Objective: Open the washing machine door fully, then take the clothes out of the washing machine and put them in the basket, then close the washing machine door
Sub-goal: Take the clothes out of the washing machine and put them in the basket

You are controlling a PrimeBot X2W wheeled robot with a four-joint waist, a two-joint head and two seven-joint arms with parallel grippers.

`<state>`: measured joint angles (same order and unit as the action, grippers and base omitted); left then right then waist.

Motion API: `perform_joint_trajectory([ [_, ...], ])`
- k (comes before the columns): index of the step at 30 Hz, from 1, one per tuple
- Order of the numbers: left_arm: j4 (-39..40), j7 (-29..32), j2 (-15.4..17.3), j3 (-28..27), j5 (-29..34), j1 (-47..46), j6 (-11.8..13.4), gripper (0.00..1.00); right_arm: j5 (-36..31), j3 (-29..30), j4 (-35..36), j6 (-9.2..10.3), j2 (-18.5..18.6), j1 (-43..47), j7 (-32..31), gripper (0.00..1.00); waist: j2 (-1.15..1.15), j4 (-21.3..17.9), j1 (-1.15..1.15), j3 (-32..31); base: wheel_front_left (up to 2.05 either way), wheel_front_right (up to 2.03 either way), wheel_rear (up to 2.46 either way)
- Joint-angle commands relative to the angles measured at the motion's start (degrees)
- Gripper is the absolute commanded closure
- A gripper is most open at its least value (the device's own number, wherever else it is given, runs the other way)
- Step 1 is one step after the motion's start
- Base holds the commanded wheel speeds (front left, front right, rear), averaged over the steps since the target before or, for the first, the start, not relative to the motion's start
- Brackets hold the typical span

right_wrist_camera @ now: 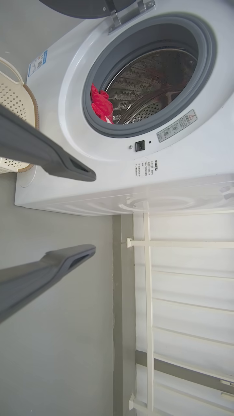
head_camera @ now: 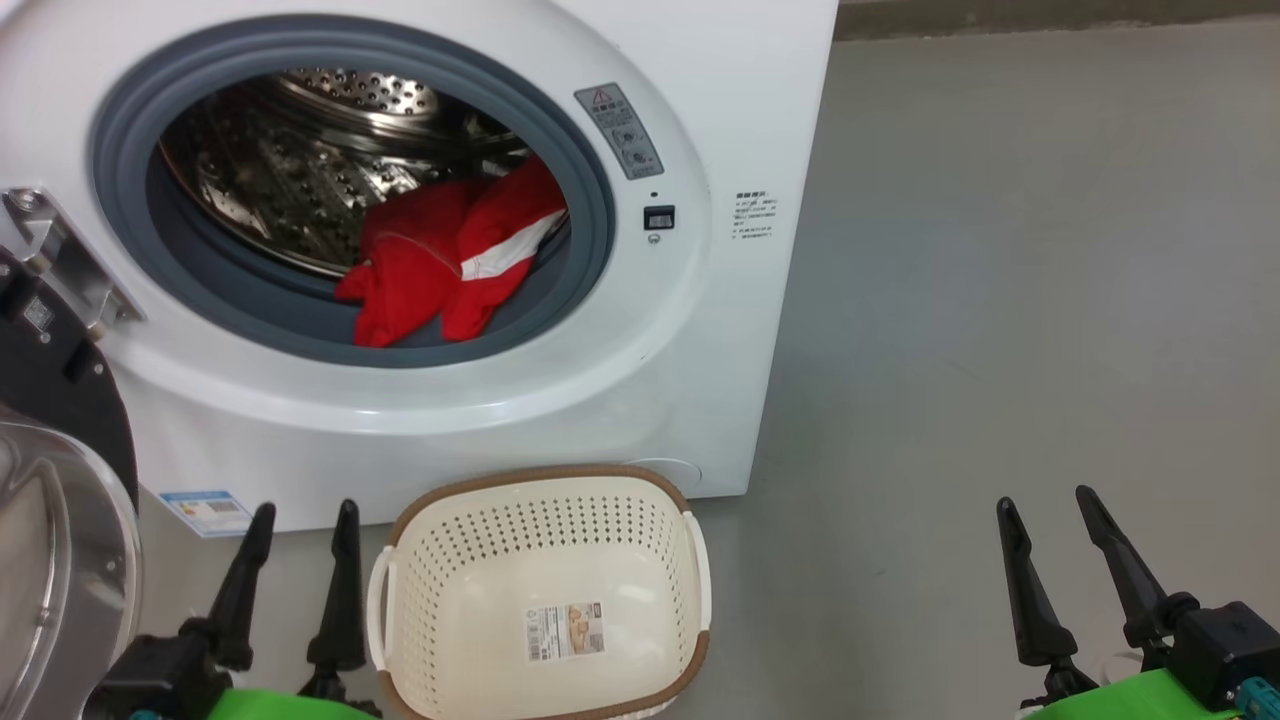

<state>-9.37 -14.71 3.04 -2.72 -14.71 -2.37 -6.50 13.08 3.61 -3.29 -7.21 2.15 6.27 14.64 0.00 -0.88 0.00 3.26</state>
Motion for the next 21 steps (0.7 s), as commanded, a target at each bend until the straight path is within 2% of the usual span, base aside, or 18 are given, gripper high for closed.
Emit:
perform_joint_trajectory([
  [1, 1.6, -0.3, 0.5, -1.7, -0.2, -3.0, 0.4, 0.0, -0.4, -1.5, 1.5, -0.28, 0.7, -2.5, 0.4, 0.0, 0.0, 0.4, 0.0, 1.0, 0.0, 0.0, 0.0],
  [12, 0.1, -0.3, 0.0, 0.2, 0.3, -12.1, 2.5, 0.0, -1.2, -2.6, 1.9, -0.28, 0.7, -5.2, 0.4, 0.0, 0.0, 1.2, 0.0, 8.1, 0.0, 0.0, 0.0],
  [21, -3.0, -0.3, 0.0, 0.6, 2.5, -21.9, 5.2, 0.0, -0.4, -4.6, 2.4, -0.28, 0.7, -9.0, 0.4, 0.0, 0.0, 0.8, 0.0, 14.8, 0.0, 0.0, 0.0],
])
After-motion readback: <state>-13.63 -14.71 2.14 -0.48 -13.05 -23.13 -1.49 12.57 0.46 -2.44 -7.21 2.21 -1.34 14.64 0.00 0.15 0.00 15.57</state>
